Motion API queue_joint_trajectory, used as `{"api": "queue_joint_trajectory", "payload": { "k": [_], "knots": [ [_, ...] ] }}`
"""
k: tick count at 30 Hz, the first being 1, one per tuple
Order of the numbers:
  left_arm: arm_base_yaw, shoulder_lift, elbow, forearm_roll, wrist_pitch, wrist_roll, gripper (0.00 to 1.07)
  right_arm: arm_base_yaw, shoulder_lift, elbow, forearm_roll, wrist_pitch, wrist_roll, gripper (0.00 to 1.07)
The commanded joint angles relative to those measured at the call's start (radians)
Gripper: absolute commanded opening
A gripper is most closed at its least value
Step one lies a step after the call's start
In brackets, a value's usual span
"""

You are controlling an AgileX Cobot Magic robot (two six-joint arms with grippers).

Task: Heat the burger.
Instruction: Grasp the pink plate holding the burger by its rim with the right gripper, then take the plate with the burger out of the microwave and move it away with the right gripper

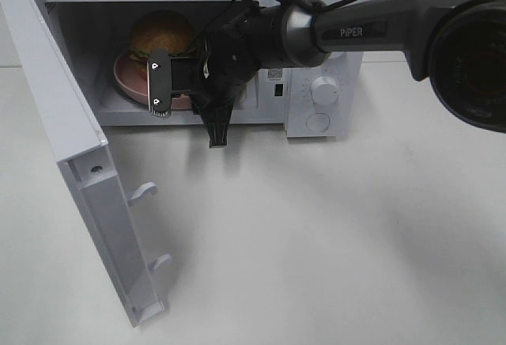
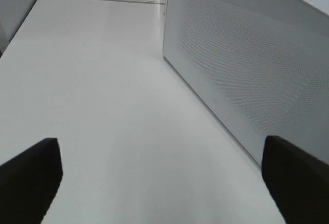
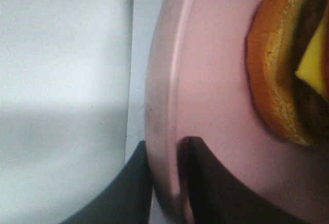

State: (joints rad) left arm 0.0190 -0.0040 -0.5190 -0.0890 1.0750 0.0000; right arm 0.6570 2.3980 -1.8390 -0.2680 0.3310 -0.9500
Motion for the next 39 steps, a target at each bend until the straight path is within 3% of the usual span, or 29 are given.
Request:
{"api": "queue_joint_trajectory", "payload": {
  "k": [1, 14, 24, 39],
  "knots": [
    [0.002, -0.007, 0.003, -0.006, -0.010, 0.000, 0.98, -0.011, -0.005, -0.011, -0.003, 0.013, -0.020, 0.00],
    [0.002, -0.007, 0.003, -0.006, -0.010, 0.000, 0.98, 0.000, -0.050, 0.002, -0.003, 0.136, -0.188, 0.00],
    [0.002, -0.007, 0.003, -0.006, -0.010, 0.000, 0.98, 0.000, -0.172, 0.180, -0.014, 0.025, -0.295, 0.00],
    [0.002, -0.007, 0.003, -0.007, -0.010, 0.000, 0.98, 0.023, -0.285, 0.354, -0.051, -0.114, -0.325, 0.00]
  ]
}}
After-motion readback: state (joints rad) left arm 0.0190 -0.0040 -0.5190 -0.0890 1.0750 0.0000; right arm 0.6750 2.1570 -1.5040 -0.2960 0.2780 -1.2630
